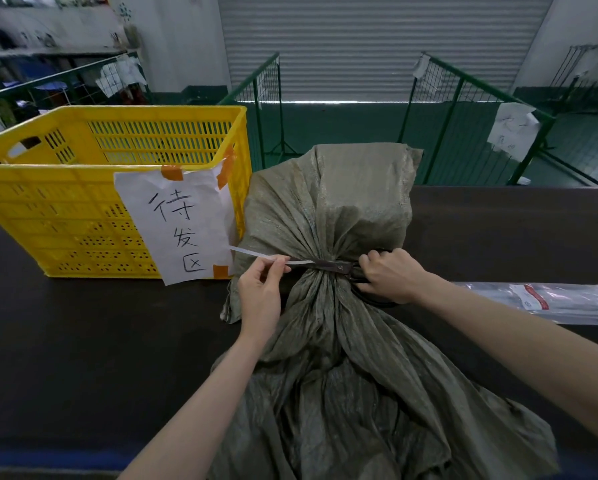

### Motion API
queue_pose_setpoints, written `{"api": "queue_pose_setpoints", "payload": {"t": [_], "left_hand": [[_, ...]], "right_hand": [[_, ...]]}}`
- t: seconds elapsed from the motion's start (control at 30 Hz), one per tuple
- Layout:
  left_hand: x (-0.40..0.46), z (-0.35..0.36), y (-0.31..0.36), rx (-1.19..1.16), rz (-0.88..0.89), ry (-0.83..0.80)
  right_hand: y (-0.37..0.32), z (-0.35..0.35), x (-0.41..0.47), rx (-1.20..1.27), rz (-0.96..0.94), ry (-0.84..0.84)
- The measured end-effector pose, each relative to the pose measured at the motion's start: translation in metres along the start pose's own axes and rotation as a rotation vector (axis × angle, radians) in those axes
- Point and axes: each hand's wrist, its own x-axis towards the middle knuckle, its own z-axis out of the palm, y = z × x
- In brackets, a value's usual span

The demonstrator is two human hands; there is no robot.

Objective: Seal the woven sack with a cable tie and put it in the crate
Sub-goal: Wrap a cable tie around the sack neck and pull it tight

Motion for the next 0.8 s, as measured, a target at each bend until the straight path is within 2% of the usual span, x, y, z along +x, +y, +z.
{"api": "queue_pose_setpoints", "payload": {"t": [0.27, 0.47, 0.7, 0.8], "left_hand": [[0.0, 0.004, -0.004, -0.099, -0.051, 0.086], [-0.003, 0.006, -0.011, -0.118, -0.075, 0.106], [-0.008, 0.017, -0.019, -0.078, -0.096, 0.05], [-0.009, 0.026, -0.02, -0.07, -0.114, 0.028]], "right_hand": [[0.001, 0.014, -0.008, 0.018, 0.058, 0.039], [-0.004, 0.024, -0.036, 0.146, 0.21, 0.159], [-0.021, 0.042, -0.075, 0.538, 0.646, 0.359], [-0.022, 0.039, -0.081, 0.741, 0.89, 0.412]]}}
